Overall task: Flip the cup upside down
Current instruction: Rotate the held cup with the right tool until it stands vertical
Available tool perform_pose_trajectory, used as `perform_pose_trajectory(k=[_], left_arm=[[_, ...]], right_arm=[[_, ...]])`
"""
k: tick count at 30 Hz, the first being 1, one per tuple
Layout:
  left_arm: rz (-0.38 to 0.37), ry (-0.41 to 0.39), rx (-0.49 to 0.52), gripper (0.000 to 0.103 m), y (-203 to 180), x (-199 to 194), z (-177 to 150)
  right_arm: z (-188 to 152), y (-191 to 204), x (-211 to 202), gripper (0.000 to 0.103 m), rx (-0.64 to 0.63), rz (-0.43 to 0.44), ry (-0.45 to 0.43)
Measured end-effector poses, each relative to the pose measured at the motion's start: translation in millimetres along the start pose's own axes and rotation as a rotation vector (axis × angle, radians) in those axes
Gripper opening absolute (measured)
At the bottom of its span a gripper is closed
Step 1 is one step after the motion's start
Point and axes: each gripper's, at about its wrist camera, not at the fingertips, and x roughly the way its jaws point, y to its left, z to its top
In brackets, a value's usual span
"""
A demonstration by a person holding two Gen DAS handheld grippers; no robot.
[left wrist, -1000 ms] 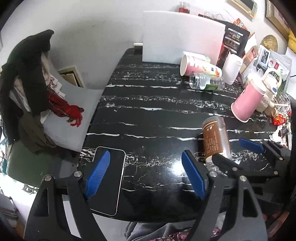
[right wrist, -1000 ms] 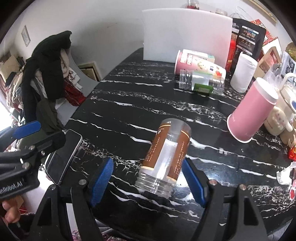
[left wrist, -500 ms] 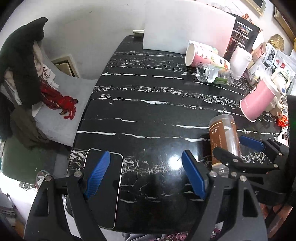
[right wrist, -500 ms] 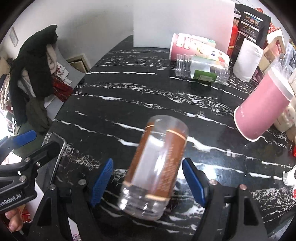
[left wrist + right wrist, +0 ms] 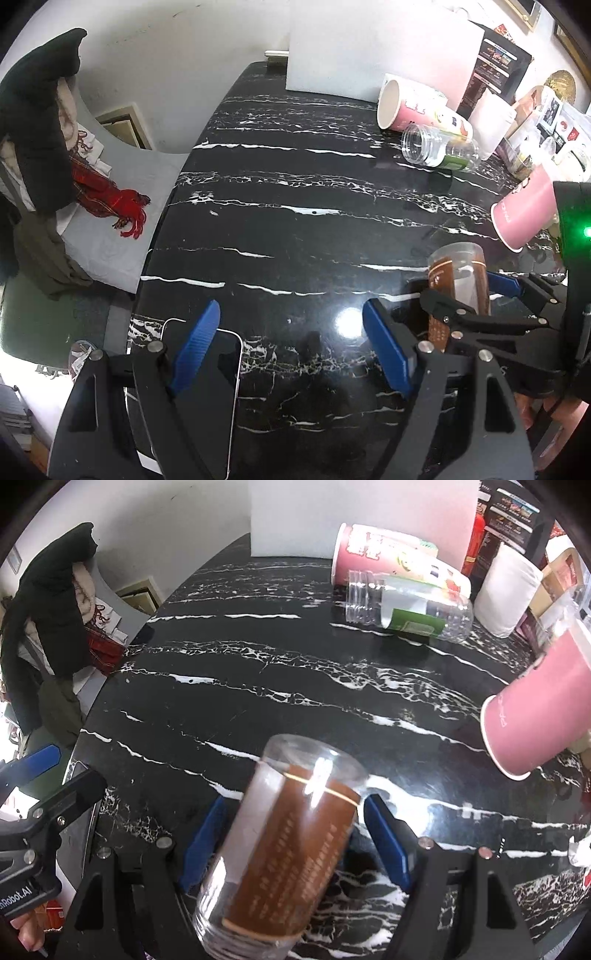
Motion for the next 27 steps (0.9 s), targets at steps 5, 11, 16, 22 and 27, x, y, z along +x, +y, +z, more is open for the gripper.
perform_pose_trajectory(k=[5,11,16,22,27], left_arm=[[-0.004,0.013,-0.001,0.079,2,8,2],[-0.013,0.032,0.000,0.079,1,15,0],[-0.020,0.034,0.001,0.079,0,15,-1],[-0.019,0.022,0.001,0.079,0,9,-3],[-0.024,0.014,-0.001,0.079,-1,1,-5]], right_arm=[[4,-5,9,0.077,0.032,0.055,0.032],[6,-7,16,0.077,0.046,0.068,0.051],[6,-6,15,0.069,0.037,0.073,0.047],[1,-8,8,0.068,0.038,0.113,0.028],[-1,-6,-8,0.067,0.013,0.124,-0.013]])
